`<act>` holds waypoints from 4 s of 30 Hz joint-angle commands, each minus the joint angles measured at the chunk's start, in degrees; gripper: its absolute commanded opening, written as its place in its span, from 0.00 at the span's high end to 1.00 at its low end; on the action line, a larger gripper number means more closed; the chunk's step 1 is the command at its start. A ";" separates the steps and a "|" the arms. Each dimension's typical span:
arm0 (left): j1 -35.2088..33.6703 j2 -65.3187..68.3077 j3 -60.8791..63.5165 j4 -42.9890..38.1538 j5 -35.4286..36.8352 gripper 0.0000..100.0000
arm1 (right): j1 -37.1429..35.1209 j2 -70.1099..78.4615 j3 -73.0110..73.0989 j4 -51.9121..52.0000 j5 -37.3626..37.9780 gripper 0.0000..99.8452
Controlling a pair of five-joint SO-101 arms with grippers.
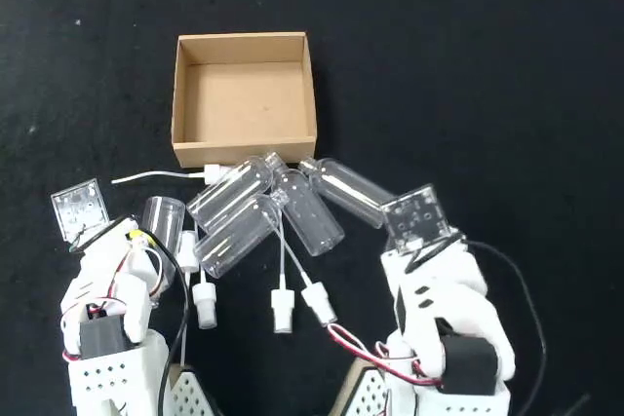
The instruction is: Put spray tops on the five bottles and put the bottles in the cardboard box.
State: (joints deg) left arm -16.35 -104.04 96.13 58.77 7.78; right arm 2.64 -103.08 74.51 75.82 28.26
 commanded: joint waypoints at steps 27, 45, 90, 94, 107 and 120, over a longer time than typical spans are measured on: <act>-0.22 -0.09 1.27 0.18 -0.18 0.97 | 15.12 6.99 -33.54 1.05 11.43 0.81; -0.22 -0.09 1.27 0.18 -0.18 0.97 | 12.13 34.42 -49.89 8.70 4.92 0.76; -0.22 -0.09 1.27 0.18 -0.18 0.97 | -21.63 86.11 -58.24 3.08 0.97 0.76; -0.22 -0.09 1.27 0.18 -0.18 0.97 | -21.63 91.30 -62.37 3.16 2.11 0.76; -0.22 -0.09 1.27 0.18 -0.18 0.97 | -24.35 102.73 -67.12 2.29 2.29 0.76; -0.22 -0.09 1.27 0.18 -0.18 0.97 | -22.15 111.69 -71.16 1.14 4.22 0.76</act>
State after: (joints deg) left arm -16.35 -104.04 96.13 58.77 7.78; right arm -20.66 8.22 7.52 78.20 31.78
